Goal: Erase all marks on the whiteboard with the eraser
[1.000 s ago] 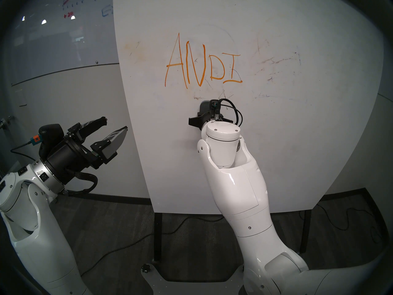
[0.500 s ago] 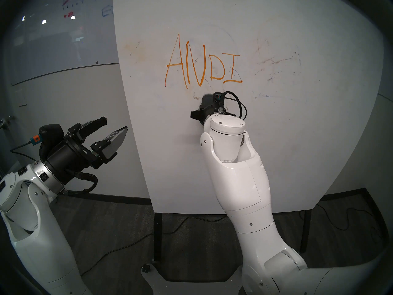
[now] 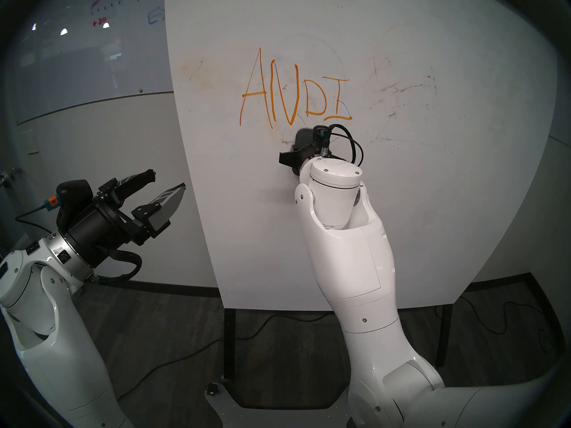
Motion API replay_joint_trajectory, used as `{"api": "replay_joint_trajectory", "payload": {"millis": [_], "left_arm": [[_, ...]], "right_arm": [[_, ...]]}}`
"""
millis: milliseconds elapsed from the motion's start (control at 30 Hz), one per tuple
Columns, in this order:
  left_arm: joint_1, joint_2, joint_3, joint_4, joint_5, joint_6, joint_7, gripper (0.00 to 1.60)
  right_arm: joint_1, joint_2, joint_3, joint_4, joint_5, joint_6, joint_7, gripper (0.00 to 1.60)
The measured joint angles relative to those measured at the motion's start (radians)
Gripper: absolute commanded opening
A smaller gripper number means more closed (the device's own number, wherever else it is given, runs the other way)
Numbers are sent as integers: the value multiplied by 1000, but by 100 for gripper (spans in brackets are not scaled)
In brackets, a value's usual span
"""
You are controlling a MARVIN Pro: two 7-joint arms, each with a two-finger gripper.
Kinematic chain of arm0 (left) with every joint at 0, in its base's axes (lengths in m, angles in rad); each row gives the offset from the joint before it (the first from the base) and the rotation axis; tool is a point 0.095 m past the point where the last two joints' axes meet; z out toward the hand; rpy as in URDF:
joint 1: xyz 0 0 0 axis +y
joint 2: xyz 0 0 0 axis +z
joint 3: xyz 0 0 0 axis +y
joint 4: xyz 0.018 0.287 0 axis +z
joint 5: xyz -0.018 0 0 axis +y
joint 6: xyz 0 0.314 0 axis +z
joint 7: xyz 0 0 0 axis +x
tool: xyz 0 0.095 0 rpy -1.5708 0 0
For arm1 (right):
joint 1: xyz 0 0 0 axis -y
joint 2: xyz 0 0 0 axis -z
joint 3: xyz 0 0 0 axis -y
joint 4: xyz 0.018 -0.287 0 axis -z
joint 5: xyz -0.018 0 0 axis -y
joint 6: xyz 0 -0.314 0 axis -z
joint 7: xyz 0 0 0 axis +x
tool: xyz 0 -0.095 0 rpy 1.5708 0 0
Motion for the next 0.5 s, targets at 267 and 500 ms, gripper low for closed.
{"api": "replay_joint_trajectory", "payload": {"millis": [267, 500], "left_arm": [[0, 0, 0, 0, 0, 0, 0, 160], [0, 0, 0, 0, 1, 0, -1, 160]], "right_arm": [[12, -11, 15, -4, -24, 0, 24, 0], [22, -24, 32, -6, -52, 0, 56, 0]]}}
